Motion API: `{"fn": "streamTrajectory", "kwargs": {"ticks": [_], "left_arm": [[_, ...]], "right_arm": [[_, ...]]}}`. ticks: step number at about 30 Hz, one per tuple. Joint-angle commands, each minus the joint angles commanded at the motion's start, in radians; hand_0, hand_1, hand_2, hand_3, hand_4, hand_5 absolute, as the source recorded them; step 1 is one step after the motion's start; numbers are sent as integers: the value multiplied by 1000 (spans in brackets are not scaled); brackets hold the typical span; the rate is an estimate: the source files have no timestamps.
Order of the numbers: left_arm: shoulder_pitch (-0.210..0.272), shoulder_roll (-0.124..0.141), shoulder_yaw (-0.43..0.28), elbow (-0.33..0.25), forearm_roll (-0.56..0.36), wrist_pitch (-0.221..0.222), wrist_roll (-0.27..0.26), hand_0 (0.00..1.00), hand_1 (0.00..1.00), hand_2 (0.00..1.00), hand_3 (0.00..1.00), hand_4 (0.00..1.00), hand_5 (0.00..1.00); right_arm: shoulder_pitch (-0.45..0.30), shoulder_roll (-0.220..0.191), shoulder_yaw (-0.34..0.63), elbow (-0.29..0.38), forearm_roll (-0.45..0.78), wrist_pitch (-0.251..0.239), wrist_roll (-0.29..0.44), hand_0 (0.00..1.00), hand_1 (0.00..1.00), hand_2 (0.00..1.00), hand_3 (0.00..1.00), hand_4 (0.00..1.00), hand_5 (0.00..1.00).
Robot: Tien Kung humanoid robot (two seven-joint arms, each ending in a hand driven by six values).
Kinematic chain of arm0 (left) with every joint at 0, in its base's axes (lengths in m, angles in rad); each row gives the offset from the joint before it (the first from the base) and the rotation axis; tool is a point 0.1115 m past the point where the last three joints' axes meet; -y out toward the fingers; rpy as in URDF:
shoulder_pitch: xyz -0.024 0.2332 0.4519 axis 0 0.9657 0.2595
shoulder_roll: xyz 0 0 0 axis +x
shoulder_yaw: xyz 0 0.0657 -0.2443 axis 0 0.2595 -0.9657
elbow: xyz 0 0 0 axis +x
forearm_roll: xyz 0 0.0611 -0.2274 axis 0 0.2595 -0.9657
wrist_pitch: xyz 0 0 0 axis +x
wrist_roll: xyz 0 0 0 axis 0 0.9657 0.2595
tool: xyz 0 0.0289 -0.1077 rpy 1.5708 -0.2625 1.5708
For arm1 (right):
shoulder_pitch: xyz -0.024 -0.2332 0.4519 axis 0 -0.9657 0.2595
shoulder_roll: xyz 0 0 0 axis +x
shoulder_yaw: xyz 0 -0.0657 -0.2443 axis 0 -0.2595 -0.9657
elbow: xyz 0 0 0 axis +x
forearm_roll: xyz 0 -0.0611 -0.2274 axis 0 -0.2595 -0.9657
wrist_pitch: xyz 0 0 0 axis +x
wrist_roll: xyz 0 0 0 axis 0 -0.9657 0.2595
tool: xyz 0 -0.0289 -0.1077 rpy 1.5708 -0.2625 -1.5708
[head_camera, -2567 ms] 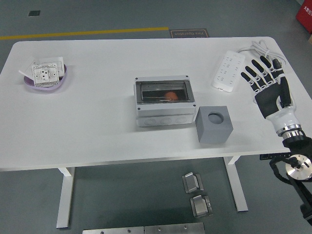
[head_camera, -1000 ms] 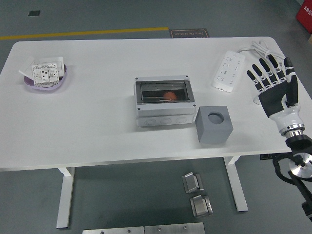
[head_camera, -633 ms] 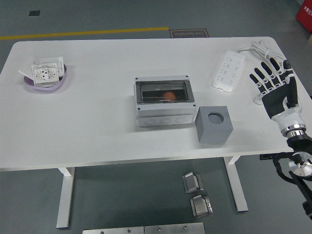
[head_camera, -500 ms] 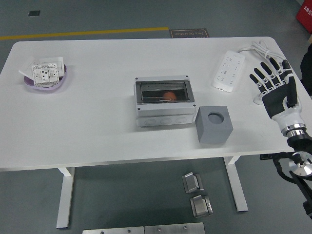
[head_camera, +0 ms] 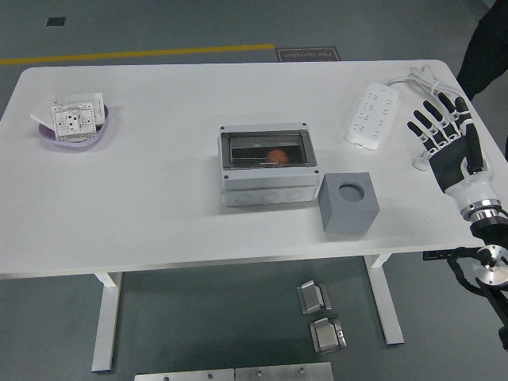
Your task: Pick up the cylinder from the cube,place it in the box,flap close box
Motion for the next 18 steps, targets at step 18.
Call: {"fn": "streamTrajectory", "kwargs": {"ticks": [18], "left_arm": [[-5,7,23,0,-7,0,1,628,641,603,628,675,264]], "right_arm": [[2,-4,6,21,-128,-70,6,813,788,794,867,792,564]]}}
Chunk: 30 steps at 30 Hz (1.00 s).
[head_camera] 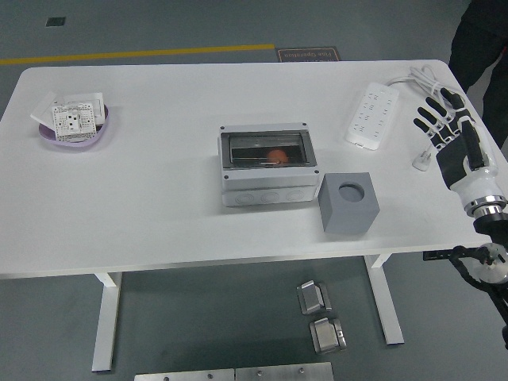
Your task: Pick up the cylinder from the cube,place it in the box,flap close box
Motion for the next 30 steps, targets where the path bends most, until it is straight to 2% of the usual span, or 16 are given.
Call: {"fn": "streamTrajectory", "kwargs": {"ticks": [11,13,19,30], "left_arm": [[-2,-1,-2,0,3,0,0,628,640,603,628,677,266],[-5,-3,-4,1,6,1,2,628,640,603,628,677,266],[-18,-11,-23,1,25,8,6,628,640,603,628,677,265],[-14,-4,-33,3,24,10,9,628,640,604,629,678,265]], "right_arm": [[-6,4,10,16,-37,-26,11,814,790,795,868,791,561],[-5,4,12,18,-24,-36,23,814,790,795,868,791,561],[-8,12,28,18,75,-28,55,816,789,792,864,792,562],[-16,28,44,6,70,-34,54,802,762,775,836,791,564]]}}
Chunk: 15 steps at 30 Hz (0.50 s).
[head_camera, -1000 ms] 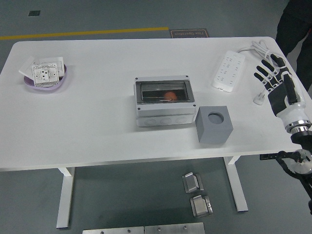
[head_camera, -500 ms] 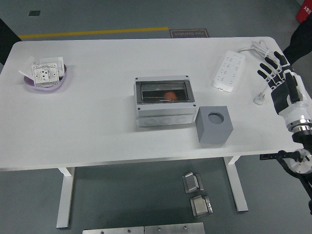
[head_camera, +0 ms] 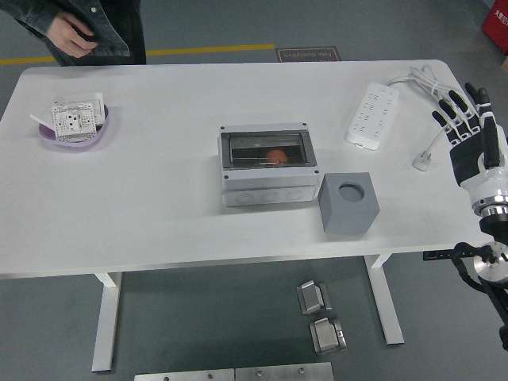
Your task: Pick up the cylinder from the cube,place it in the box,flap close box
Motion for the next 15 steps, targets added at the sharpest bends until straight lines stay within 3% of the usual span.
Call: {"fn": "streamTrajectory", "kwargs": {"ticks": [15], "left_arm": [[3,1,8,2,-4,6,3,628,640,604,629,680,268]], "right_arm": [[2,-5,-19,-10,-29,-10,-15,803,762,773,836,792,567]]}}
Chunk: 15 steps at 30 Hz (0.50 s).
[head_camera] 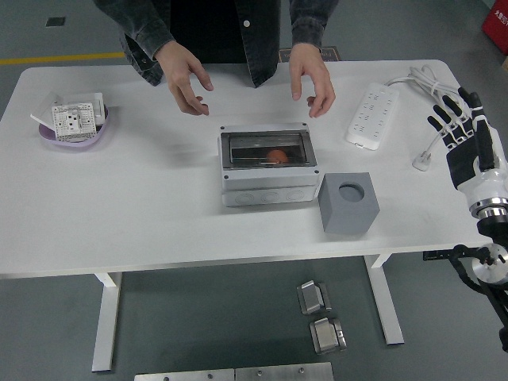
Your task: Pick up the cylinder from the cube,place it in the box,flap close box
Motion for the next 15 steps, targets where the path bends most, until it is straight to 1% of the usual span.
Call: {"fn": "streamTrajectory", "kwargs": {"ticks": [7,15], "left_arm": [[2,-2,5,0,-1,1,1,627,639,604,630,681,270],[1,-3,8,0,-4,1,1,627,640,605,630,682,271]], "right_arm": [[3,2,-12,-6,-28,-10,-7,802,759,772,834,775,543],[2,2,-15,-7,-65,-24,-13,802,759,771,835,774,541]]}}
